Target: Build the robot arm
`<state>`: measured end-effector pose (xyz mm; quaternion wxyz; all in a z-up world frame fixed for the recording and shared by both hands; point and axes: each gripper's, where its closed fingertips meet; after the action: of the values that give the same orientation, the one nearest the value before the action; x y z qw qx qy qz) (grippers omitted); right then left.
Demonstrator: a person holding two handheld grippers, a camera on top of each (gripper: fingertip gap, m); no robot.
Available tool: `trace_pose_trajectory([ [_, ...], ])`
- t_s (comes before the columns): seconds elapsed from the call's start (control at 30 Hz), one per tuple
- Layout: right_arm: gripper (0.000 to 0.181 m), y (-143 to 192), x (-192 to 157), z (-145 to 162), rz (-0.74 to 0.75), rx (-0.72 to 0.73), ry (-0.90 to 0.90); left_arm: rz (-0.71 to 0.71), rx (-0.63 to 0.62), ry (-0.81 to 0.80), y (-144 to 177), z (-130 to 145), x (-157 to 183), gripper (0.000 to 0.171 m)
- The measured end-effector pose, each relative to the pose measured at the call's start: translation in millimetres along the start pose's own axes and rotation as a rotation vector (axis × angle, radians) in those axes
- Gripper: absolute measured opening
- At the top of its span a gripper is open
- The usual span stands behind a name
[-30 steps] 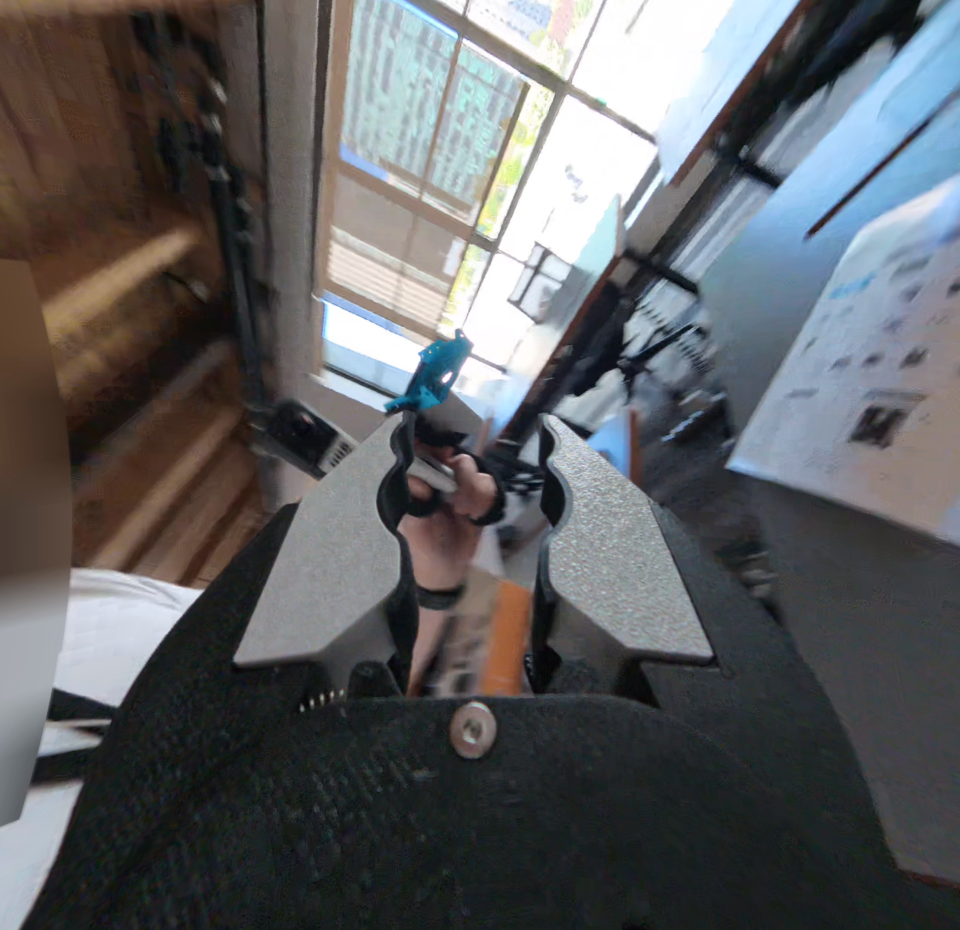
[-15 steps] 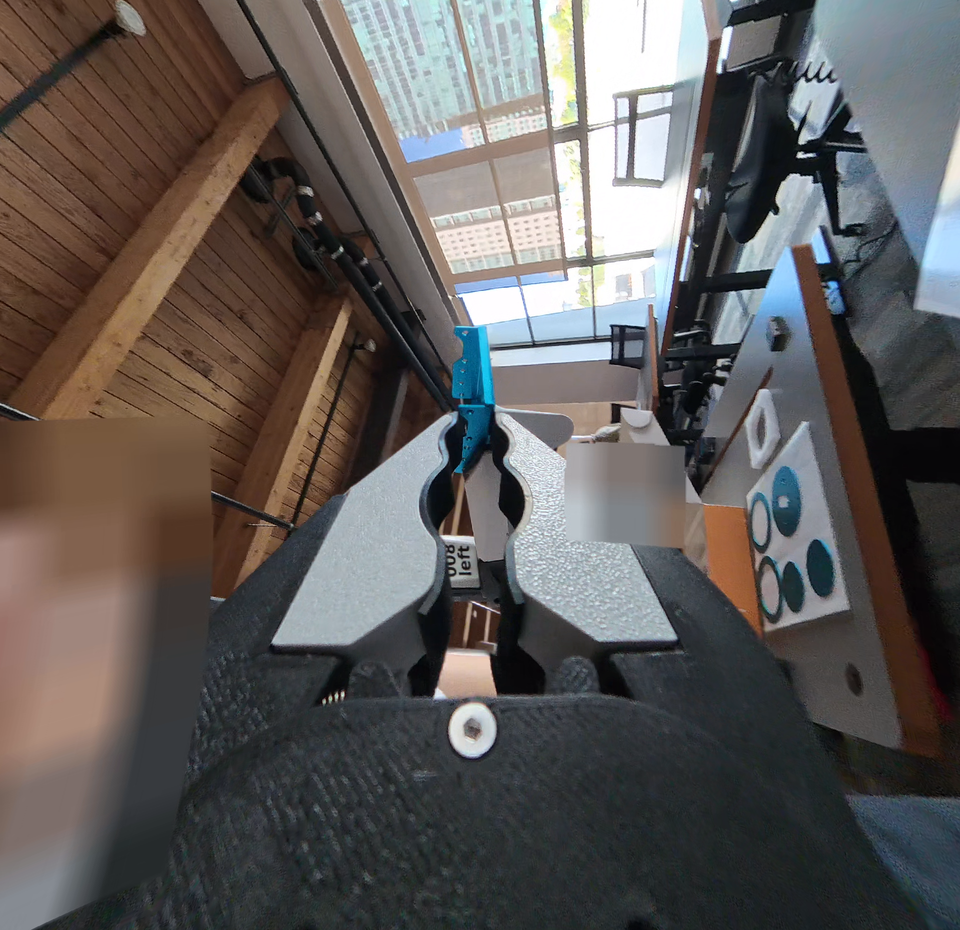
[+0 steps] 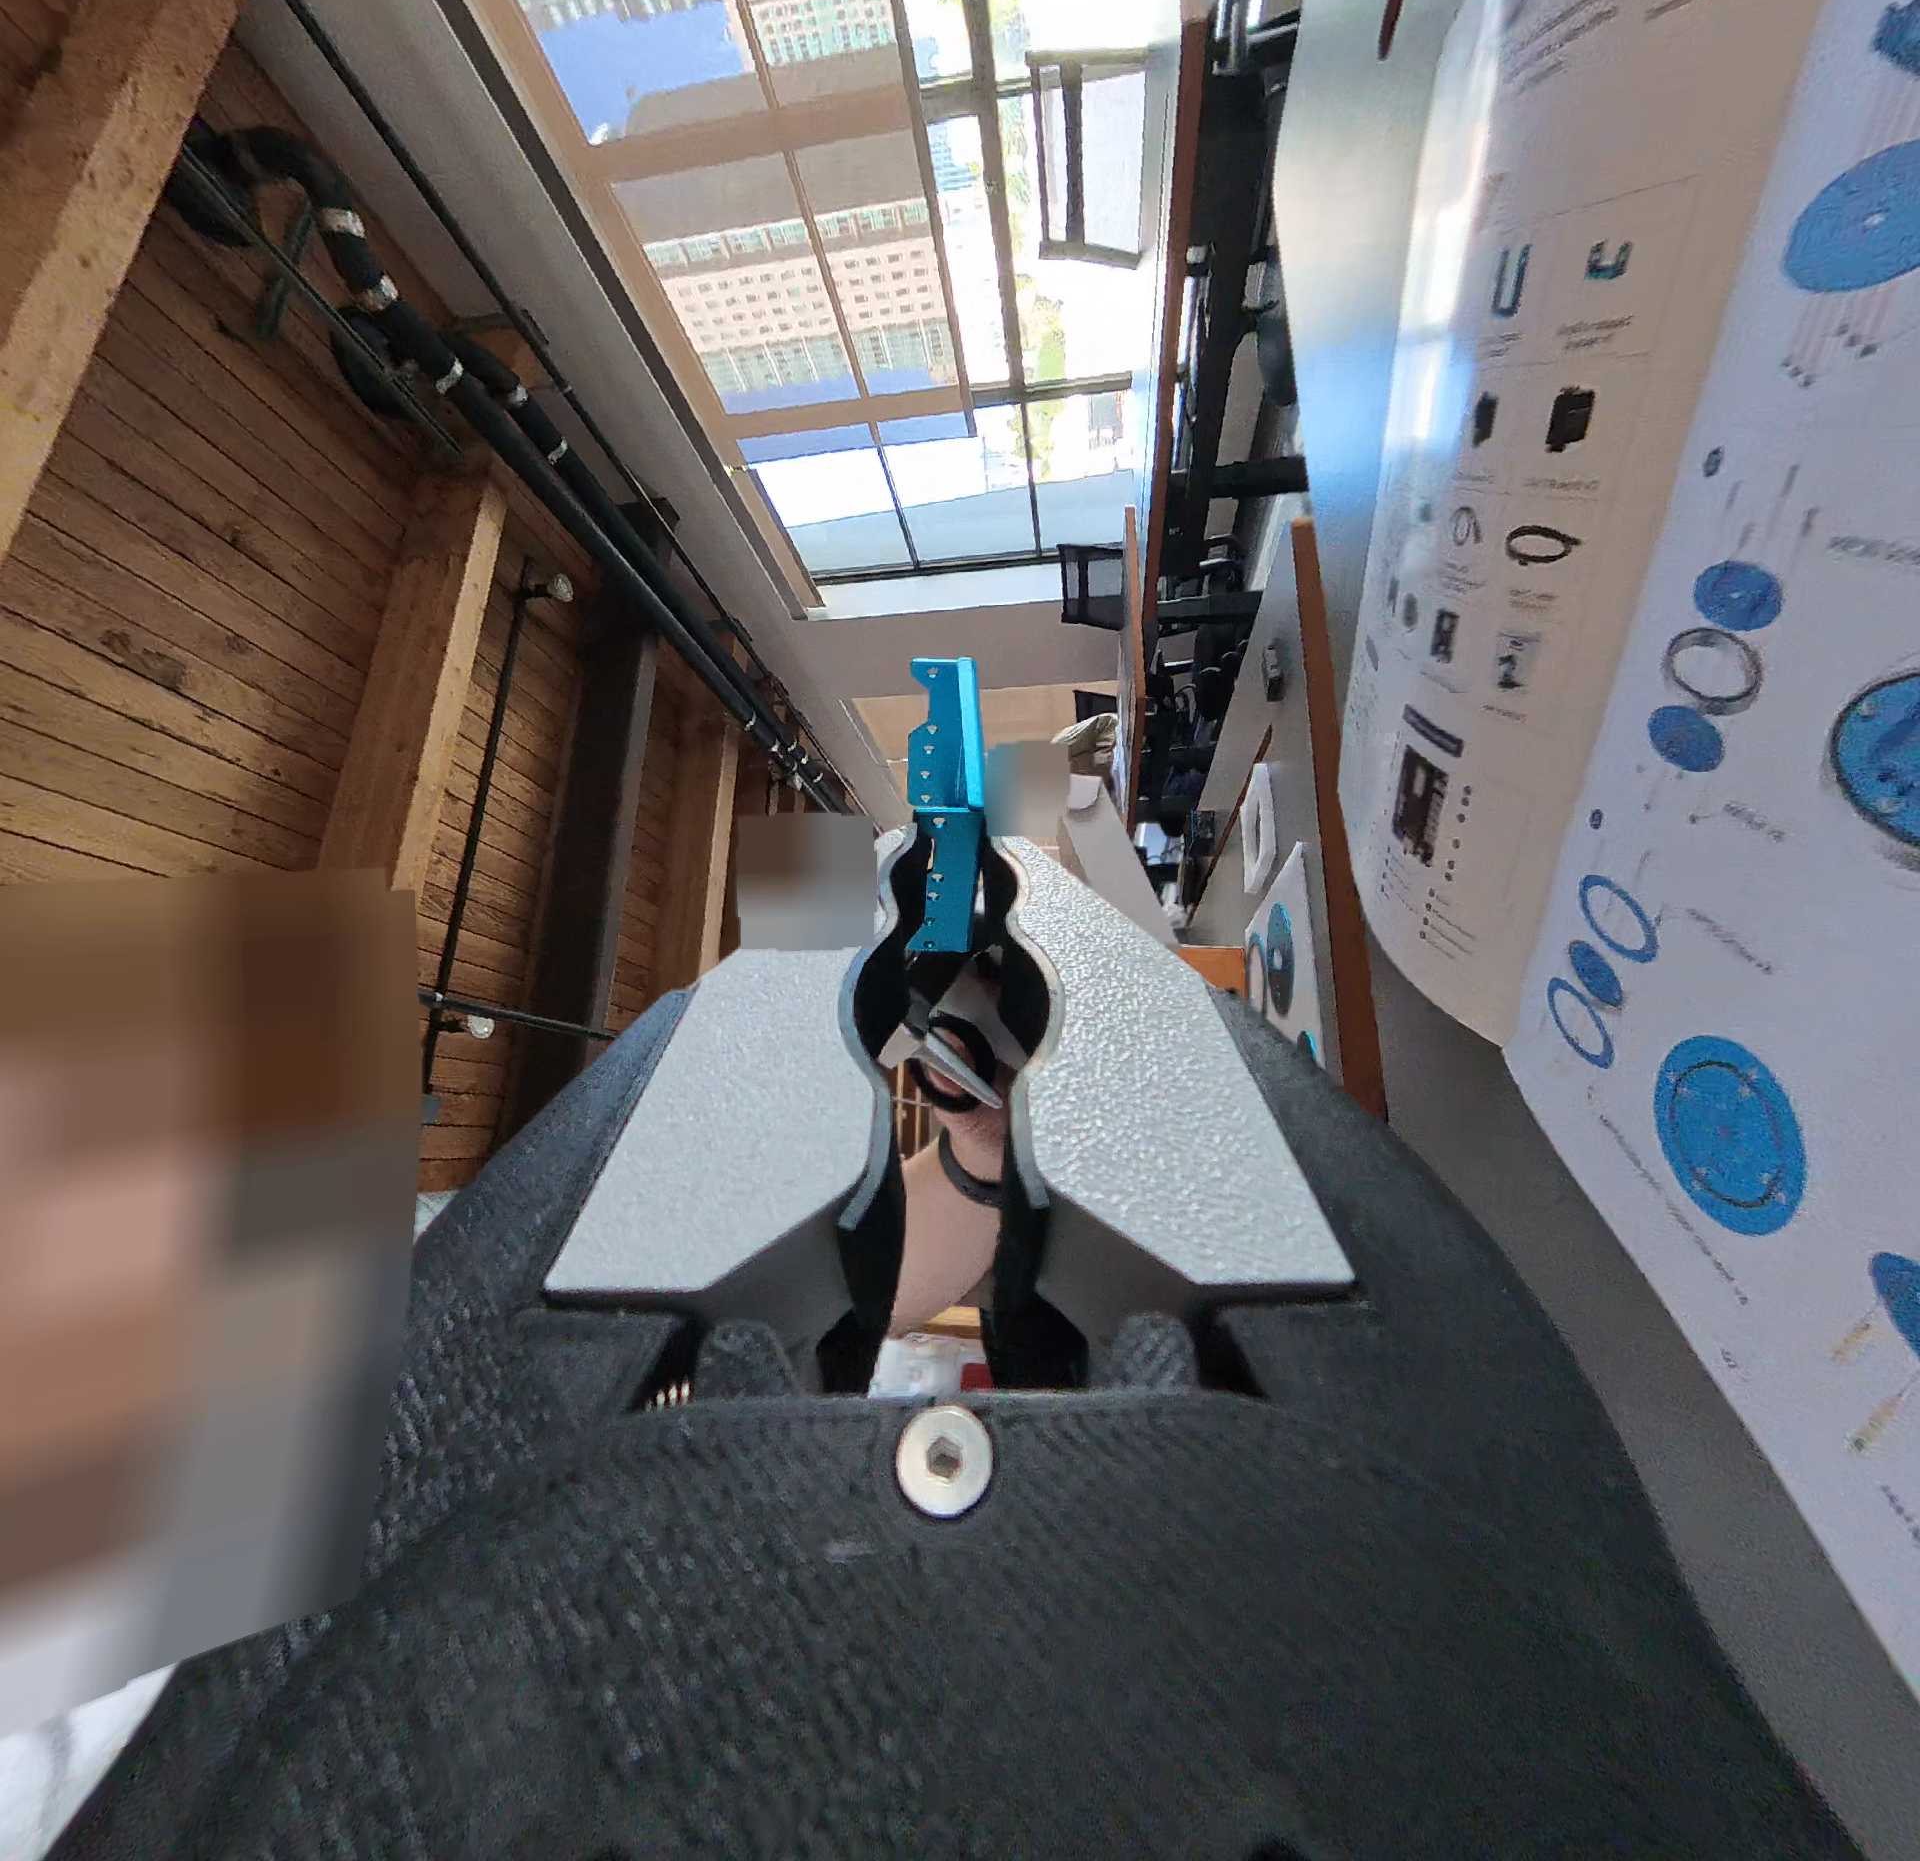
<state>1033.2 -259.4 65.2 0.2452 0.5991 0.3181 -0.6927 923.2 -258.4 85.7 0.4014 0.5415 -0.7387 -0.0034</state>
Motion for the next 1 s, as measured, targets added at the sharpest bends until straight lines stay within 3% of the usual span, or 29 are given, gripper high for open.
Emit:
trace_pose_trajectory([
  [0.23, 0.008, 0, 17, -29, -0.008, -0.117, -0.038, 0.053, 0.012, 0.139, -19, -19, -37, 0.033],
  [0.4, 0.008, 13, 34, -59, 0.052, 0.010, -0.006, 0.065, 0.032, 0.382, -56, -27, -57, 0.029],
  [0.57, 0.007, 10, 32, -30, -0.048, 0.135, 0.015, 0.030, 0.234, 0.601, -77, -45, -69, 0.038],
  [0.67, 0.007, 21, 17, -30, -0.084, 0.245, 0.112, 0.039, 0.208, 0.575, -85, -46, -60, 0.043],
  [0.83, 0.007, 15, 10, -26, -0.079, 0.120, 0.147, 0.074, 0.144, 0.535, -91, -48, -52, 0.035],
  [1.0, 0.007, 10, 23, -25, -0.025, 0.057, 0.159, 0.154, 0.142, 0.626, -99, -41, -55, 0.025],
])
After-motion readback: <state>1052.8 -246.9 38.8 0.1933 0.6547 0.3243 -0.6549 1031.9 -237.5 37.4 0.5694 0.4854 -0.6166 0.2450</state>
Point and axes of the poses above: each gripper's, where its closed fingertips meet, y back along the fingers, z out of its underside, x = y × z across the jaws, and after that the axes turned 15 degrees about -x, right-handed
